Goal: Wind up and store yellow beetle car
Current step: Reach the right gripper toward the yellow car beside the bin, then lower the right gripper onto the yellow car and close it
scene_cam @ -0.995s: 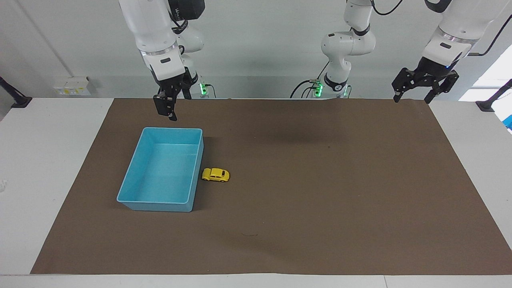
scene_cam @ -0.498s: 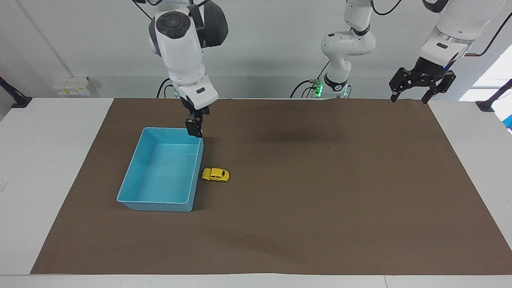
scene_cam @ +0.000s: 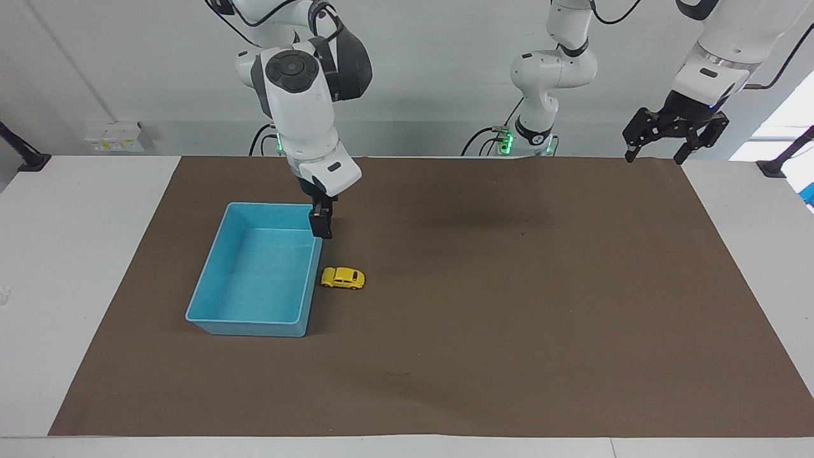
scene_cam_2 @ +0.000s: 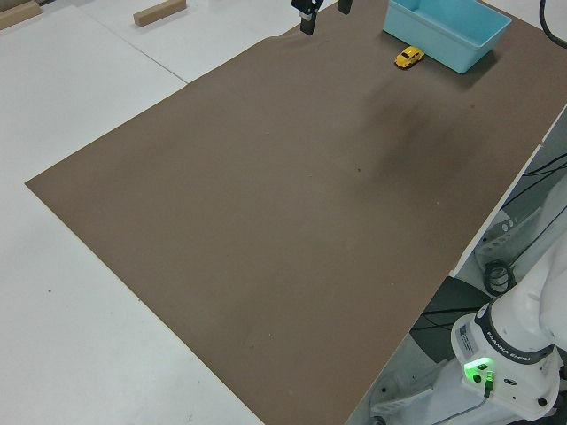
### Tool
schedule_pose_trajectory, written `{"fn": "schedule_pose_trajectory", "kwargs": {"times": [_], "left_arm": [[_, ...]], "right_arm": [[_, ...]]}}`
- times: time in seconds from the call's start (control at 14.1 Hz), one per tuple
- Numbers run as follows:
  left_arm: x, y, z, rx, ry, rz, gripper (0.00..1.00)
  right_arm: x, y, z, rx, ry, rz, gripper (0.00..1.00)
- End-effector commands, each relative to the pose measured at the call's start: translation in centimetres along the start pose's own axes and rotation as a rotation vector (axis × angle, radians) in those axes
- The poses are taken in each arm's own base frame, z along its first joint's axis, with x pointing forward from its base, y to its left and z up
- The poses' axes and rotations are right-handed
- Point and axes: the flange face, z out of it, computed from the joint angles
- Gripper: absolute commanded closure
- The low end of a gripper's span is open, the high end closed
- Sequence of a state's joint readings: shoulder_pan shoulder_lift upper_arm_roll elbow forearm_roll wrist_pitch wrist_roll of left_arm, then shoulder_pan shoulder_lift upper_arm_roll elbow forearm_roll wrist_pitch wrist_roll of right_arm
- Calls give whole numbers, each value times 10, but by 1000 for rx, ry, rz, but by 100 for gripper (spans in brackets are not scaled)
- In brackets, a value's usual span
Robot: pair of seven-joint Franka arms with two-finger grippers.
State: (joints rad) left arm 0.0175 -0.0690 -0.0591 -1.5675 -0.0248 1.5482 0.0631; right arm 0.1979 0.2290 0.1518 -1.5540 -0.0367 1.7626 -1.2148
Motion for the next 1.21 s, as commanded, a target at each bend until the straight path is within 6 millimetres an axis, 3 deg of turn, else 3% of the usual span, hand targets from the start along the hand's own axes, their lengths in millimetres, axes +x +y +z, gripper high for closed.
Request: {"fn": "schedule_pose_trajectory", "kwargs": {"times": [0.0,1.14], "left_arm": [[-7,-2,-5,-9,-6,3,0],[-7,-1,-5,-10,-6,5,0]], "right_arm": [[-2,-1,21,-22,-9,-36,0],[-5,-1,141,-26,9,-72,0]]}}
